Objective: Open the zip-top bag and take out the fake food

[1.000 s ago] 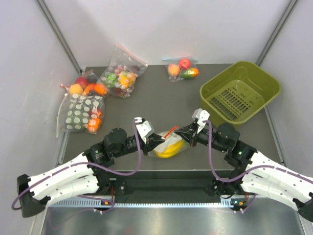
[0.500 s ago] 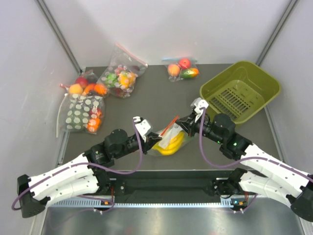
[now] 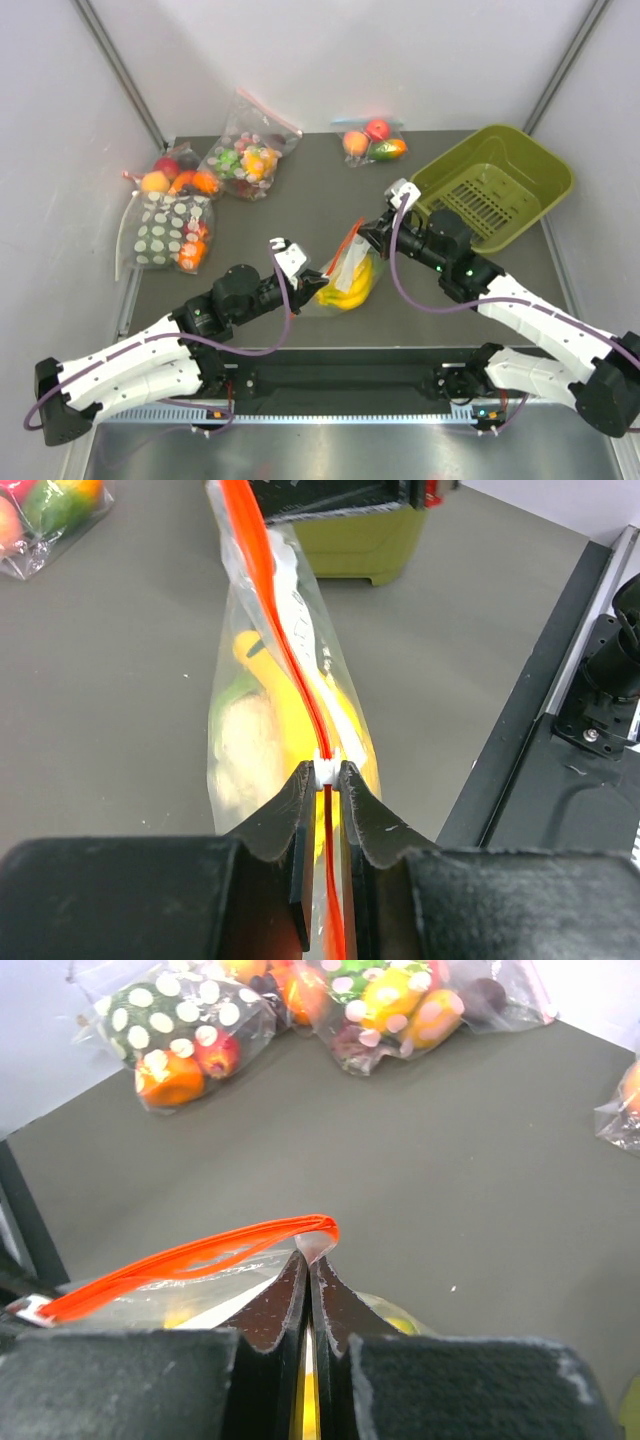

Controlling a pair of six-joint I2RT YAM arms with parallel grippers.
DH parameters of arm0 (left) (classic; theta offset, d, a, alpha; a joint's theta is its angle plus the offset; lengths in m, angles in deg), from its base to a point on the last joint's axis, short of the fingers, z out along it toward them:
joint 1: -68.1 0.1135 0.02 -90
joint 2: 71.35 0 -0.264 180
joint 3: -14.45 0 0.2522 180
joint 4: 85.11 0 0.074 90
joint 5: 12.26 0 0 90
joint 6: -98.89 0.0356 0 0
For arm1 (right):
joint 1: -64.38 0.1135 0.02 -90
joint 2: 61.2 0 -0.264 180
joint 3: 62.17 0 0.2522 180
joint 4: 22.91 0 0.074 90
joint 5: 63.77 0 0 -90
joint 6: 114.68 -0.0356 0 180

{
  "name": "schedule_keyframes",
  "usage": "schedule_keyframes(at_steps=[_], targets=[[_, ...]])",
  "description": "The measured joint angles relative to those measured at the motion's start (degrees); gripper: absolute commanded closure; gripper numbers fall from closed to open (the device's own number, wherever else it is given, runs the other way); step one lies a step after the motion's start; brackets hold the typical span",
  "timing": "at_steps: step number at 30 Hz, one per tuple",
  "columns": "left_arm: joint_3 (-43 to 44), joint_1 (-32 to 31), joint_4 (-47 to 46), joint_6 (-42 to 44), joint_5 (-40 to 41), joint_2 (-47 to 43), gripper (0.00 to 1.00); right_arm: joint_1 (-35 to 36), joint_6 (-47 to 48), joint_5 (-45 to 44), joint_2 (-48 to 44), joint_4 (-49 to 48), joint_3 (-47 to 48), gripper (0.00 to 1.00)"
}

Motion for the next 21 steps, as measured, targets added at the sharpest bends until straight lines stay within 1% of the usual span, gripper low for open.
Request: schedule_keyframes(at_steps=[11,21], targets=[[-0.07,0.22,0.61,0.0,0.57,0.0,1.0,-5.92,-0.94,2.64,7.39,-2.23,3.8,1.0],[-0.07,0.28,1.68,-0.07,0.74,0.0,1.0,-8.68,-1.75,4.79,13.97,-5.38,6.64,1.0]])
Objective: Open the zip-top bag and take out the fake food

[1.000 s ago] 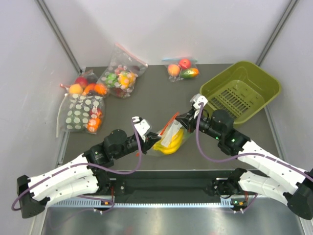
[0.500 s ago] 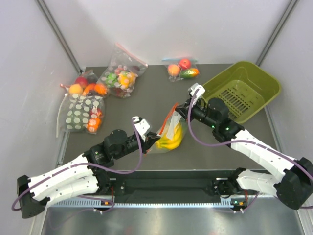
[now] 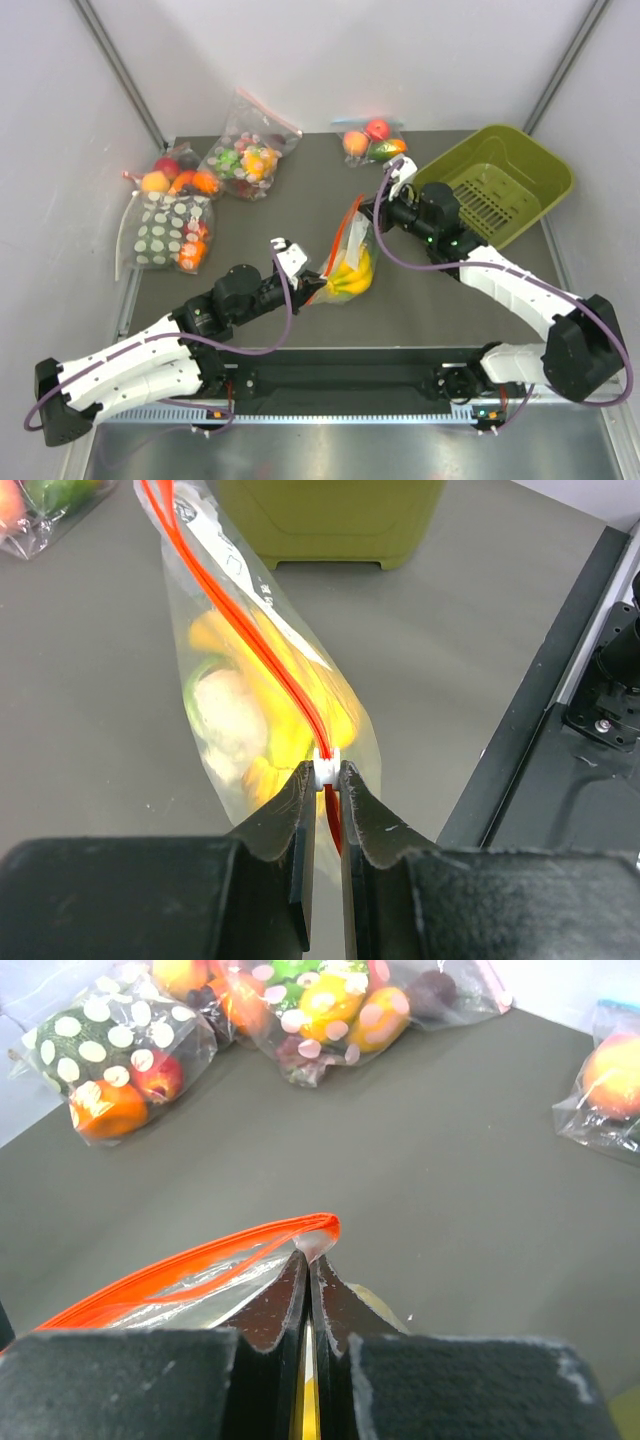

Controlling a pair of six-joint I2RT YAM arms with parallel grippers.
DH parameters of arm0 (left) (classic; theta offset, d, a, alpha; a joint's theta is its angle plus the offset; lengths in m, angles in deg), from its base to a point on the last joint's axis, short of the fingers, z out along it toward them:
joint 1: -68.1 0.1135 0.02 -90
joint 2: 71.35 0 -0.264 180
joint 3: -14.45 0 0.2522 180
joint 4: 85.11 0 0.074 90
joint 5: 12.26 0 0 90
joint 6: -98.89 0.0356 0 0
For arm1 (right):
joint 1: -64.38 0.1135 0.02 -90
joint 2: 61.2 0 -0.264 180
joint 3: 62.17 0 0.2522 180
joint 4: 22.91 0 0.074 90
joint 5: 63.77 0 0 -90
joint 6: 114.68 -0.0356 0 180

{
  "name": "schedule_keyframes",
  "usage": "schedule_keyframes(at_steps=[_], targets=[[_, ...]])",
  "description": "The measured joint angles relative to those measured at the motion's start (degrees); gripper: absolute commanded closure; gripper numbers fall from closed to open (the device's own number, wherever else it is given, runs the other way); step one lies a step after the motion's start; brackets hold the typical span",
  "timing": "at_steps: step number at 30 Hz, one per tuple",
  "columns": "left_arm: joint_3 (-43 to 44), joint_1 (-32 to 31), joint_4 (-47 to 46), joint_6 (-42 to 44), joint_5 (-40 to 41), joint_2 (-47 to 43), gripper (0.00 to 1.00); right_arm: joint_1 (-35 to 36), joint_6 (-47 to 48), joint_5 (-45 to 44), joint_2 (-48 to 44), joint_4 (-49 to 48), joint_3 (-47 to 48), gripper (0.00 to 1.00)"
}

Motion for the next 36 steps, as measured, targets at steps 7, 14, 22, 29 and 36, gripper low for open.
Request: schedule_keyframes(at_steps=[7,14,22,29,36], targets=[[0.0,0.0,0.72,-0.79,0.28,-0.04,1.0,-1.07,-0.68,1.01,3.72,-1.14,2.32,1.0],[0.0,0.02,2.97,-2.49,2.4,-2.29,1.0,-1.77,-0.87,2.21,7.08,-1.55,4.96,1.0],[0.0,0.02,3.91,-3.82,2.95,-2.95,1.0,-2.12,-0.87,2.08,8.22,-1.44,6.49,1.0],[-0.13,0.02,4.26,-4.85,2.51,-2.75,1.0,-2.32,-0.85,0.96,8.22,-0.28,7.74,1.0],[-1.62,0.02,4.28,-5.79,2.16,-3.26,1.0,-2.43,-0.87,0.0,8.55,1.73,10.49,1.0]])
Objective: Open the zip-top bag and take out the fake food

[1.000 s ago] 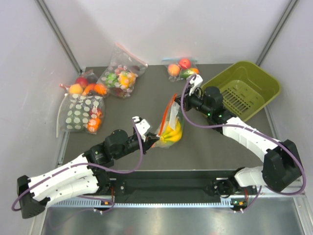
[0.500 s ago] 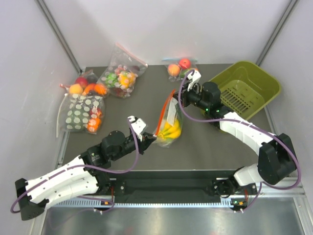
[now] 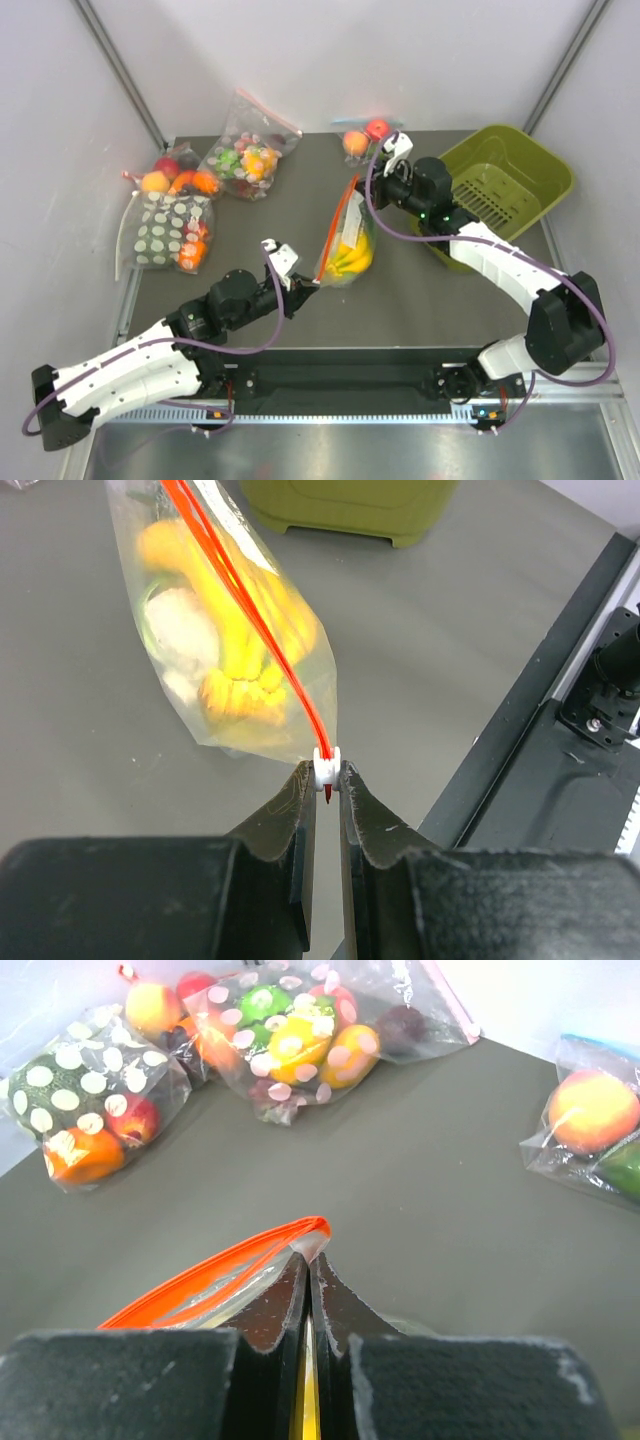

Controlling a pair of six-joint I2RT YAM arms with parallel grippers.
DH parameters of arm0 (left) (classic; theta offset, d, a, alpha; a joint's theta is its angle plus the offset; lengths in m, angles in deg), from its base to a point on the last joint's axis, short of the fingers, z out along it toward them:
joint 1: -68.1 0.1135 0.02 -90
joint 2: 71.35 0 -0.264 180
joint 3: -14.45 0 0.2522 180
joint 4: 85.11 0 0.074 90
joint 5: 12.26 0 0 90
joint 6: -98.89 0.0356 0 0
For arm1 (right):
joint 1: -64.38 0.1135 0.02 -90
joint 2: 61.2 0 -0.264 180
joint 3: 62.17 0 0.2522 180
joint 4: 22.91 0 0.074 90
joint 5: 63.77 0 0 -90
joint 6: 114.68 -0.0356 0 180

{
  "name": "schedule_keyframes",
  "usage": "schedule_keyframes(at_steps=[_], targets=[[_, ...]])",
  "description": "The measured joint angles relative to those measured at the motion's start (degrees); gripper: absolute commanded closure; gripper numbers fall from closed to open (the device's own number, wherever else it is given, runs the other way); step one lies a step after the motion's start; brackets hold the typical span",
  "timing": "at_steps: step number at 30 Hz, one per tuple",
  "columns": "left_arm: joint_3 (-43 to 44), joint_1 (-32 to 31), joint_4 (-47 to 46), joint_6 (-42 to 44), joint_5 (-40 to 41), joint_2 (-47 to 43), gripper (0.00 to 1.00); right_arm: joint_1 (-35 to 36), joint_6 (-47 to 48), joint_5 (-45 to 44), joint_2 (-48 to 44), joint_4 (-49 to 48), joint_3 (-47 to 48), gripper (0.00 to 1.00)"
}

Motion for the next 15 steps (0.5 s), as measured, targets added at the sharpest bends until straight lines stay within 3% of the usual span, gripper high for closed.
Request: schedule_keyframes(at_steps=[8,11,13,14,15], targets=[[-0.2,0.0,-0.2,-0.35,0.13,-0.83,1.0,0.0,0.0,0.24,1.22,2.89,1.97,0.96],[-0.24,0.0,-0.2,-0.44,-0.7,-0.81,1.0,0.0,-0.26,-0.39,0.76,3.45,1.97,0.66],[-0.31,-0.17,-0.22,-0.55,-2.23,-0.52,1.0,0.0,-0.2,-1.92,-0.31,4.37,1.92,0.36],[-0.31,-0.24,-0.31,-0.55,-2.89,-0.31,1.0,0.0,-0.37,-2.8,-1.09,4.9,1.9,0.32],[-0.31,-0.33,-0.5,-0.55,-3.43,0.04,1.0,0.02,-0.22,-3.56,-2.21,5.46,1.81,0.22]])
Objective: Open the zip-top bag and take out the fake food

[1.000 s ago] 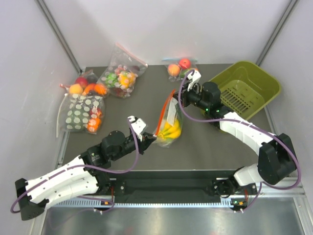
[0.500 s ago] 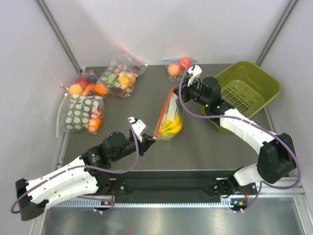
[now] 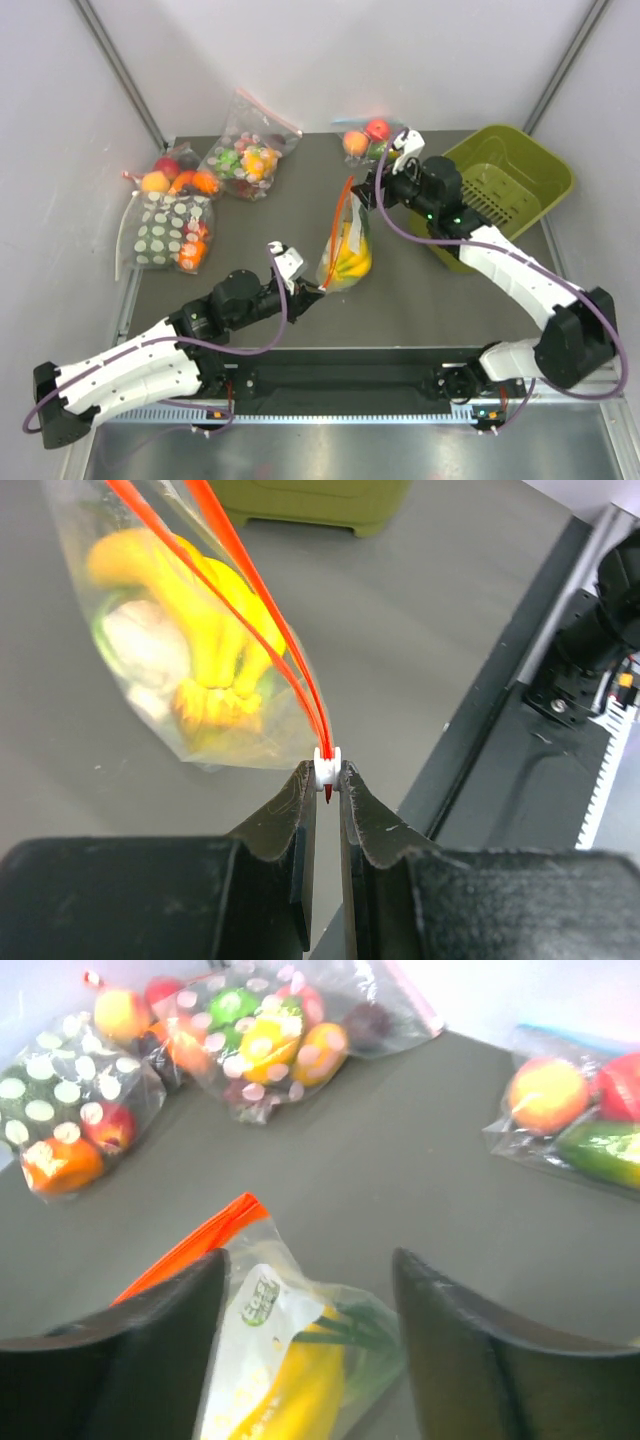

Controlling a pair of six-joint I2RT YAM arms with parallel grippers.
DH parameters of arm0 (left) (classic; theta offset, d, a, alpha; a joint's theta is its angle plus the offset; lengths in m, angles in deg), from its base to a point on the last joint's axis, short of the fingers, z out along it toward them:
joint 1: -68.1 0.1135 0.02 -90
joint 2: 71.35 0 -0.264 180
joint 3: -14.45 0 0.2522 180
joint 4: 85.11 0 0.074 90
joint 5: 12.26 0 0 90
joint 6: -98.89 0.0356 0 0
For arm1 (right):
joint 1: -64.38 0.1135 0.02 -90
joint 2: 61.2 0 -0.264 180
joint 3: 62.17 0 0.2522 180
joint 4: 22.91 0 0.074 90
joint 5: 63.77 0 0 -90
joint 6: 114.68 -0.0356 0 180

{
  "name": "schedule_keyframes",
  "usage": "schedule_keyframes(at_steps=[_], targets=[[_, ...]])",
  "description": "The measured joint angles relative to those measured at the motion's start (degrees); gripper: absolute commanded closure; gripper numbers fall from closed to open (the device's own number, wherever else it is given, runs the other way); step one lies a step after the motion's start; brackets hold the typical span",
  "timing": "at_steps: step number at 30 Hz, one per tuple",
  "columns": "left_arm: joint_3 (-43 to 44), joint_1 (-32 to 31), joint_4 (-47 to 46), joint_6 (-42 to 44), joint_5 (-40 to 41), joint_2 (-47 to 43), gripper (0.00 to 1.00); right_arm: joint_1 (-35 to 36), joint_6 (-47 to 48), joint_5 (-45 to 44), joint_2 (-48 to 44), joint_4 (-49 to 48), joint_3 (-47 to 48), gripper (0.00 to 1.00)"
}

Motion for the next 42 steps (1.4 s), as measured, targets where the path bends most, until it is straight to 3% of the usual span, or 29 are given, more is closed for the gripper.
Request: schedule_keyframes(at_steps=[1,3,10,14,24,29,42], targets=[[0.0,-0.04,-0.37,0.0,-0.72,0.48,1.0,0.04,-0.09,-0.74,-1.31,0.74,-0.15,0.15],[0.0,-0.07,-1.11,0.0,-1.68,1.6,1.0,0.33,-0.15,-2.36,-4.63,1.6,-1.16,0.13],[0.11,-0.11,-4.31,0.02,-3.13,7.17,1.0,2.82,-4.24,-7.85,-24.06,4.48,-11.34,0.13],[0.13,-0.22,-5.97,-0.02,-2.67,8.15,1.0,5.42,-7.72,-11.3,-30.18,6.25,-14.64,0.16],[0.13,-0.26,-10.27,-1.36,-0.28,8.15,1.0,21.42,-14.34,-29.57,-33.79,16.09,-18.8,0.2],[0.13,-0.26,-11.21,-1.38,-0.26,8.15,1.0,21.59,-17.2,-34.95,-34.51,16.44,-22.38,0.23],[-0.33,-0.35,-12.24,-1.53,-0.28,9.29,1.0,21.7,-19.71,-37.66,-34.34,12.76,-22.51,0.25]])
